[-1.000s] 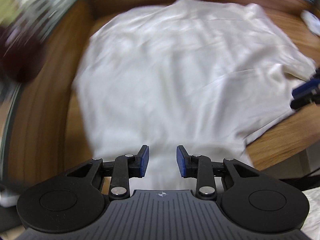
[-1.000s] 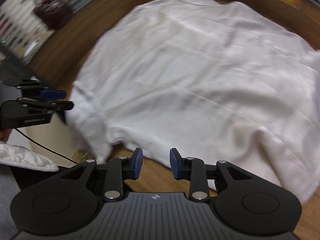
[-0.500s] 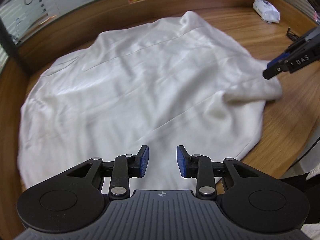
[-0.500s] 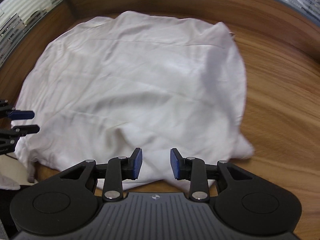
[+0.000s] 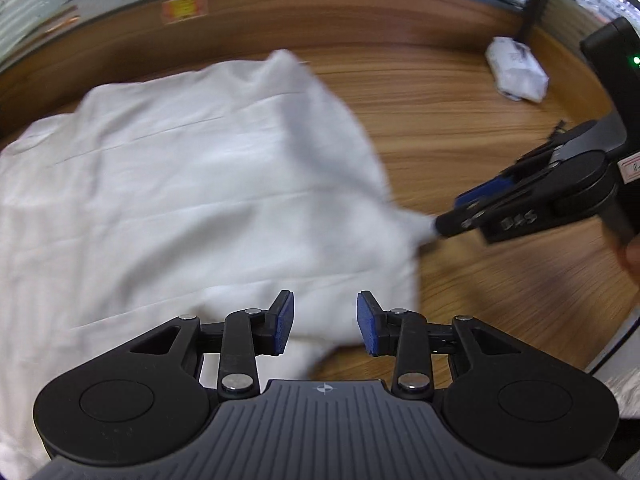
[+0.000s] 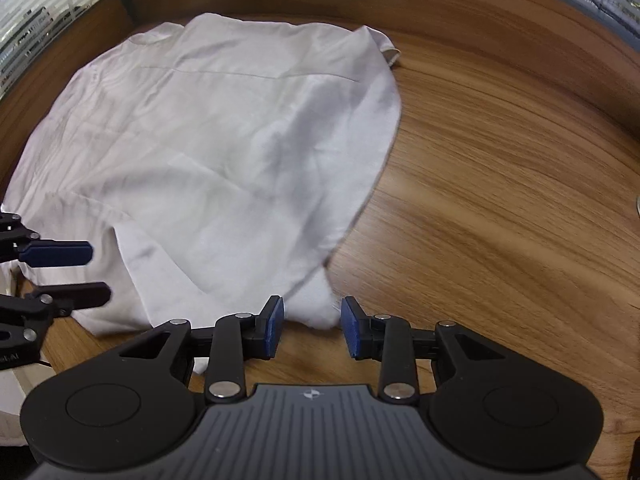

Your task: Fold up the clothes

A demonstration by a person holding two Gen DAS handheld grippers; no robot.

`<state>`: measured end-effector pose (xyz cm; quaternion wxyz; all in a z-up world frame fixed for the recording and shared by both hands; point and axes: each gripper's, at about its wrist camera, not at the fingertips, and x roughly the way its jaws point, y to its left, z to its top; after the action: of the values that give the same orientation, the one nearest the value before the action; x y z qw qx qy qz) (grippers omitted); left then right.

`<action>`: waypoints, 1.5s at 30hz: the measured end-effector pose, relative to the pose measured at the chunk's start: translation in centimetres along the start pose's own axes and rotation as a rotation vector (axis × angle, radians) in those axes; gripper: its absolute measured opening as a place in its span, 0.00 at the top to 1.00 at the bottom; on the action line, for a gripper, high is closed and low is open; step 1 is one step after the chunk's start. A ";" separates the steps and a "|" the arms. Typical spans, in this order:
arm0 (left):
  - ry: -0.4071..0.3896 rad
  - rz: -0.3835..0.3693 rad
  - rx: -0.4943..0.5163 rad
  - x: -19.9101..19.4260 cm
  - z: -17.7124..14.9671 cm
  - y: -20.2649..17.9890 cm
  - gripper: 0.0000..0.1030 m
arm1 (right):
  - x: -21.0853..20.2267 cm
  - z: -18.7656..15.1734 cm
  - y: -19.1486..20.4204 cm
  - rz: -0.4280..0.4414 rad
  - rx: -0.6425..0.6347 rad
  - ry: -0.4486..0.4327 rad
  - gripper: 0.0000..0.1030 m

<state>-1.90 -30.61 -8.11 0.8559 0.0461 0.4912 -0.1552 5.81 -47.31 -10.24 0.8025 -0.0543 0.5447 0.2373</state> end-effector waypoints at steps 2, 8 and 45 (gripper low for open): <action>0.008 0.004 0.029 0.8 0.3 -1.6 0.62 | -0.5 -0.7 -1.0 0.005 -0.002 0.001 0.62; 0.066 0.022 0.102 3.9 0.9 -4.1 0.61 | -1.4 -2.2 -3.3 0.009 0.012 -0.005 0.61; 0.005 0.338 -0.252 -3.6 -0.4 17.0 0.78 | 3.4 1.1 1.2 0.164 0.166 0.023 0.57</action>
<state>1.41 -13.62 -6.48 0.8676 0.0208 0.4940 0.0533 7.21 -44.80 -12.70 0.7758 0.0541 0.5743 0.2557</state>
